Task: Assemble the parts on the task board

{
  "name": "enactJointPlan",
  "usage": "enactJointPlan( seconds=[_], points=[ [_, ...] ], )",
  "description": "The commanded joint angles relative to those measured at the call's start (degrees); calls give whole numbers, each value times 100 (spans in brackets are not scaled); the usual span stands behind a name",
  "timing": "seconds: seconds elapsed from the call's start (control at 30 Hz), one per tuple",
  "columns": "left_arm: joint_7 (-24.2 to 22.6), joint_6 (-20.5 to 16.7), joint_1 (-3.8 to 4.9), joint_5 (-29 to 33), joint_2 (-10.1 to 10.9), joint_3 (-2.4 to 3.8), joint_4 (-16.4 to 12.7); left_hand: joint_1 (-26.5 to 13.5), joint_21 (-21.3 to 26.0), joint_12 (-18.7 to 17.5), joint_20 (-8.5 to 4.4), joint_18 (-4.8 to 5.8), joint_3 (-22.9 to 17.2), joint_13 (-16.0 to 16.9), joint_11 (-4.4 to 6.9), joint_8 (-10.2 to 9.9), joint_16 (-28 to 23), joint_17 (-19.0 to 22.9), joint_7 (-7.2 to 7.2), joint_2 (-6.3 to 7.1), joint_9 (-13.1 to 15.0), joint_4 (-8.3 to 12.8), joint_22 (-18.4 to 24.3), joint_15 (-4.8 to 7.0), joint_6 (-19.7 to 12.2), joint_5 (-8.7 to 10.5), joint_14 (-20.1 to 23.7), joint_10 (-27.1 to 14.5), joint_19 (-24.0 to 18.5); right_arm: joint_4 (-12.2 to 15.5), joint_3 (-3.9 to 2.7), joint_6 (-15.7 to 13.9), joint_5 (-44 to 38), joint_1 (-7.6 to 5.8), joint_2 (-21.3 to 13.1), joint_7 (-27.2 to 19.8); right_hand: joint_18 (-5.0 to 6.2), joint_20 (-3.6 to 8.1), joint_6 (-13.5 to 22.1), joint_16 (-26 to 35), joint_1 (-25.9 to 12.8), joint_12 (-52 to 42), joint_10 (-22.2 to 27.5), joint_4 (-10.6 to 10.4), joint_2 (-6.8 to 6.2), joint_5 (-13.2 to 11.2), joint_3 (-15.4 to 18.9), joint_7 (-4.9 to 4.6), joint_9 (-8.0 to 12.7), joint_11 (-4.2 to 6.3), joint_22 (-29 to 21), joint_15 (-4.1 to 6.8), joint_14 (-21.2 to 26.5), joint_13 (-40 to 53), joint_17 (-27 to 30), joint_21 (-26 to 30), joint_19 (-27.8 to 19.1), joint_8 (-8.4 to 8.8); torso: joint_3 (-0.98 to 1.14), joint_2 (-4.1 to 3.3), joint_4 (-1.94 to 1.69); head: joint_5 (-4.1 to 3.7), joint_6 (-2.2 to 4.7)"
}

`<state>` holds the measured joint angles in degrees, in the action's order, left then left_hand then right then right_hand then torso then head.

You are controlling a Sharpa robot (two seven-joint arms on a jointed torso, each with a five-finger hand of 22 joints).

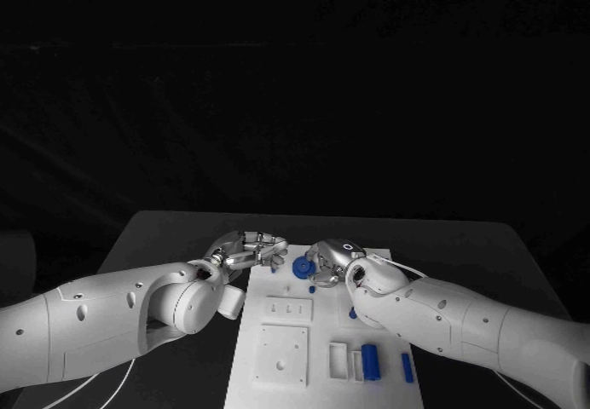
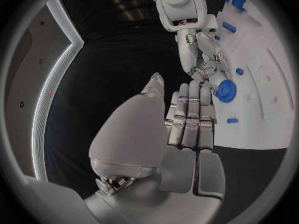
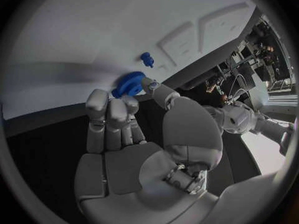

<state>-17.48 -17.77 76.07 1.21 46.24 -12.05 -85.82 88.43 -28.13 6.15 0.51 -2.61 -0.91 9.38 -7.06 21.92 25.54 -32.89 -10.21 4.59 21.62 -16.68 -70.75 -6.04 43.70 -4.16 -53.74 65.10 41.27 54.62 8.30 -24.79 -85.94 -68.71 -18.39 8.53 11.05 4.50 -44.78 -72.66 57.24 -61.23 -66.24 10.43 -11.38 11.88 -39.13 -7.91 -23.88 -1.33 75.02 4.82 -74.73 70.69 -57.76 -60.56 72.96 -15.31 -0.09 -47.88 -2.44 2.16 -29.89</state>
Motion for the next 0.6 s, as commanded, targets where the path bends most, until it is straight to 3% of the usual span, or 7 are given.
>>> enactJointPlan(
  seconds=[0.03, 0.6],
  points=[
    [-32, 89, 5, -20, 0, 5, -16, 3, 14, -39, -6, -100, 36, 9, -6, -33, -20, -8, -14, -23, 7, 5, 5, -15, 2, -18, -29, -28, -37, 6, 11, 83, -6, 19, -24, 63, 395, 33, -27, 33, -26, -26, -2, 7, 30, 20, 32, -5, 11, -8, 82, 7, -24, -6, -9, -14, -1, -1, 0, -1, 2, 5, -3],
    [-33, 88, 5, -24, 9, 5, 2, 19, 14, -45, -7, -101, 32, 11, -3, -38, -24, -12, -12, -19, 13, 9, 6, -15, 3, -19, -29, -27, -39, 310, 3, 204, 130, 29, -152, 20, 395, 38, -56, 34, -47, -31, 1, 4, 31, 34, 44, -12, 1, -16, 79, -1, -23, -9, -17, -12, 2, -22, 3, -2, 1, 10, -5]
  ],
)
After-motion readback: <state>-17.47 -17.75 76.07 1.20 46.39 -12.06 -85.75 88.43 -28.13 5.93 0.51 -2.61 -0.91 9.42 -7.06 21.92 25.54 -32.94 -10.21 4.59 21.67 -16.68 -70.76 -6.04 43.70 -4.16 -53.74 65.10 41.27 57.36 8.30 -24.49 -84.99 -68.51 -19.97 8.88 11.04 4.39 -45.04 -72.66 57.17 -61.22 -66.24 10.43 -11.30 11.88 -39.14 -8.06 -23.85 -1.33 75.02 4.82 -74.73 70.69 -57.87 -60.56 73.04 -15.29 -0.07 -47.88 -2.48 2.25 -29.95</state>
